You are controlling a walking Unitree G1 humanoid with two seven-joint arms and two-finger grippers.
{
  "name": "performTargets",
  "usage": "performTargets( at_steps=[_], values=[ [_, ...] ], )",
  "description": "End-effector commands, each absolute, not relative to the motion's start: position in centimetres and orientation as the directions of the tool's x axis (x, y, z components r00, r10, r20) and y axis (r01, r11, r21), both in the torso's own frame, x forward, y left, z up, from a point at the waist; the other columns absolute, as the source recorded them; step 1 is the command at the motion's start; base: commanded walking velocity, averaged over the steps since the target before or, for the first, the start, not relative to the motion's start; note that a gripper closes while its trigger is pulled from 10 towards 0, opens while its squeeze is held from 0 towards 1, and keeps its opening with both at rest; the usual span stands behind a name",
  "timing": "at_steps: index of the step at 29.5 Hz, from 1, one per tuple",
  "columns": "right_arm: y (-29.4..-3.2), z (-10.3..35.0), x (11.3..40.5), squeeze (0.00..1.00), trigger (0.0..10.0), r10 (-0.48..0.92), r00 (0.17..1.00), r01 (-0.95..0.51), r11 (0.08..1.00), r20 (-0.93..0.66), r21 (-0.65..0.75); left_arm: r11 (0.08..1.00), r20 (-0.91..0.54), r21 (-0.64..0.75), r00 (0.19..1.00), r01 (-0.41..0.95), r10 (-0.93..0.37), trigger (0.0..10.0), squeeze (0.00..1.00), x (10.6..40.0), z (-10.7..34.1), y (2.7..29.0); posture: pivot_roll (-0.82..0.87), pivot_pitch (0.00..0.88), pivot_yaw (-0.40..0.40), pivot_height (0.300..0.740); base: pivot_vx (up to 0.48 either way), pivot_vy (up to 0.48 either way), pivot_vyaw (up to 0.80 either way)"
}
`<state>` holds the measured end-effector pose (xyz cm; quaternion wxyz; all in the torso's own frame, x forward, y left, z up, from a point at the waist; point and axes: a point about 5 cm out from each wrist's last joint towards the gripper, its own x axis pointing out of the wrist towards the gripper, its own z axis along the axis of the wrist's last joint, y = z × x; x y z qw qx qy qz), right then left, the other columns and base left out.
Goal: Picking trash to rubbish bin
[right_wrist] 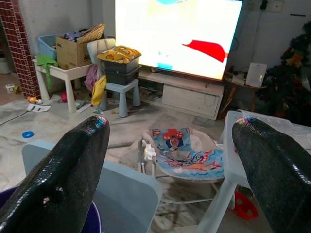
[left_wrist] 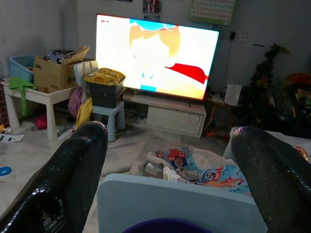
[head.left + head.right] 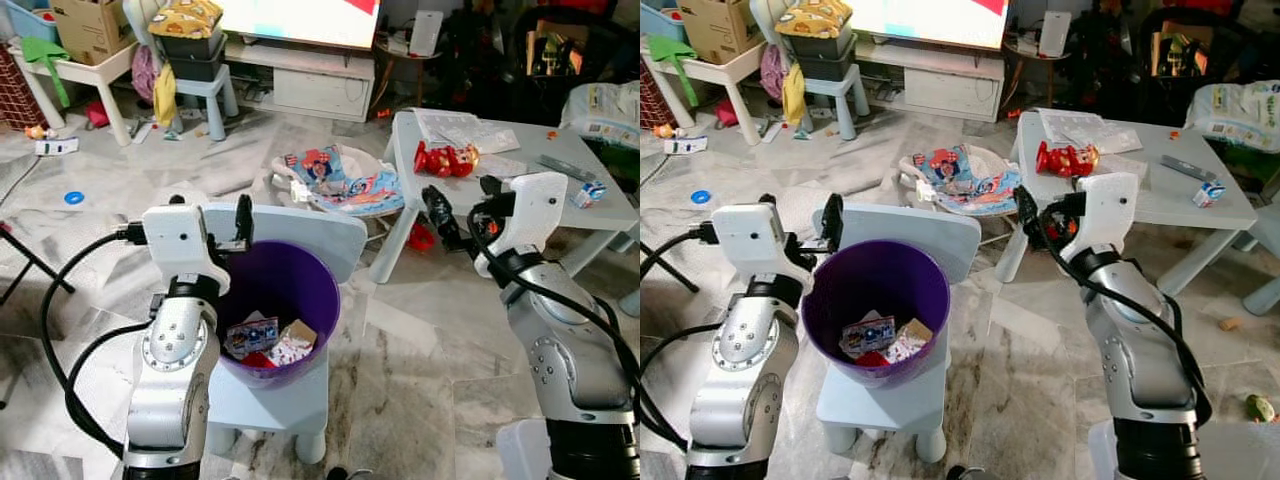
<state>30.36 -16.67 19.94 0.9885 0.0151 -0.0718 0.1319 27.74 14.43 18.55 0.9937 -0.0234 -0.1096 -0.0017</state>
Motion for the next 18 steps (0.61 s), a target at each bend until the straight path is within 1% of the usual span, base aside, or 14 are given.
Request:
performTargets(
  at_steps=[1, 3, 13, 18],
  values=[
    [-16.81, 20.46, 30.42, 0.0, 10.0, 0.263, 0.952, -0.266, 0.964, 0.156, -0.001, 0.998, 0.214, -0.058, 0.977, 0.009, 0.004, 10.0, 0.0, 27.56, 18.59, 14.29, 0.02, 0.114, -0.124, 0.74, 0.0, 0.0, 0.0],
    [-16.76, 20.47, 30.47, 0.0, 10.0, 0.265, 0.952, -0.268, 0.964, 0.156, -0.002, 0.998, 0.213, -0.058, 0.977, 0.01, 0.003, 10.0, 0.0, 27.57, 18.56, 14.29, 0.02, 0.114, -0.124, 0.74, 0.0, 0.0, 0.0],
    [-16.58, 20.51, 30.66, 0.0, 10.0, 0.273, 0.949, -0.276, 0.961, 0.156, -0.005, 0.999, 0.201, -0.05, 0.98, 0.006, 0.004, 10.0, 0.0, 27.69, 18.44, 14.41, 0.03, 0.109, -0.125, 0.74, 0.0, 0.271, 0.0],
    [-16.49, 20.45, 30.69, 0.0, 10.0, 0.272, 0.95, -0.275, 0.962, 0.155, -0.002, 0.998, 0.193, -0.055, 0.981, 0.006, 0.005, 10.0, 0.0, 27.67, 18.29, 14.42, 0.03, 0.112, -0.123, 0.74, 0.0, 0.48, 0.0]
  ],
)
